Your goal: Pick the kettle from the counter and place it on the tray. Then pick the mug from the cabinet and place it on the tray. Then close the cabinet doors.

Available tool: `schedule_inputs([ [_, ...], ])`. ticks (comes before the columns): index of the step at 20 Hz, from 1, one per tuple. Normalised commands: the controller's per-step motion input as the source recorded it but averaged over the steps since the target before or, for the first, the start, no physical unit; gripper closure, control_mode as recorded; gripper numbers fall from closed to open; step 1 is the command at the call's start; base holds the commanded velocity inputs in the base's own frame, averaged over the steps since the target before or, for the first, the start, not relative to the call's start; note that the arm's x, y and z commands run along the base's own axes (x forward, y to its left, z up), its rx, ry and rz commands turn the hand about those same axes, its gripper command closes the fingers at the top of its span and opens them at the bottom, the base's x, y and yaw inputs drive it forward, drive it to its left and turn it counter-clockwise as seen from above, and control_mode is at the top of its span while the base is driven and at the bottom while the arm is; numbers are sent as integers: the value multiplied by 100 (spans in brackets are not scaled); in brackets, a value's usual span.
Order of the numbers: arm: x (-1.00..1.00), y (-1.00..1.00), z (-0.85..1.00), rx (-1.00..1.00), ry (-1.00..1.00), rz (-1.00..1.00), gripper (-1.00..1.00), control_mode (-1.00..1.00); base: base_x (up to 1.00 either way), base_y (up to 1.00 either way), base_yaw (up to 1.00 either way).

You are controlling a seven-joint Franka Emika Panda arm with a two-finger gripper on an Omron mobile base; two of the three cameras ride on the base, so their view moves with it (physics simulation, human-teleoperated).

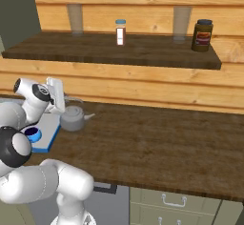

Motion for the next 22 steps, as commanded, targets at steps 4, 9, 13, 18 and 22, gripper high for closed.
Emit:
schedule_inputs([
  [4, 0, 53, 9, -1, 0, 1, 100, -100, 0, 0, 0],
  [9, 0, 56, 13, 0, 2, 1, 100, -100, 0, 0, 0],
  [13, 0, 55, 8, 0, 2, 1, 100, -100, 0, 0, 0],
  [18, 0, 57, 1, 0, 0, 0, 100, -100, 0, 0, 0],
  [22, 0, 58, 0, 0, 0, 0, 100, -100, 0, 0, 0],
])
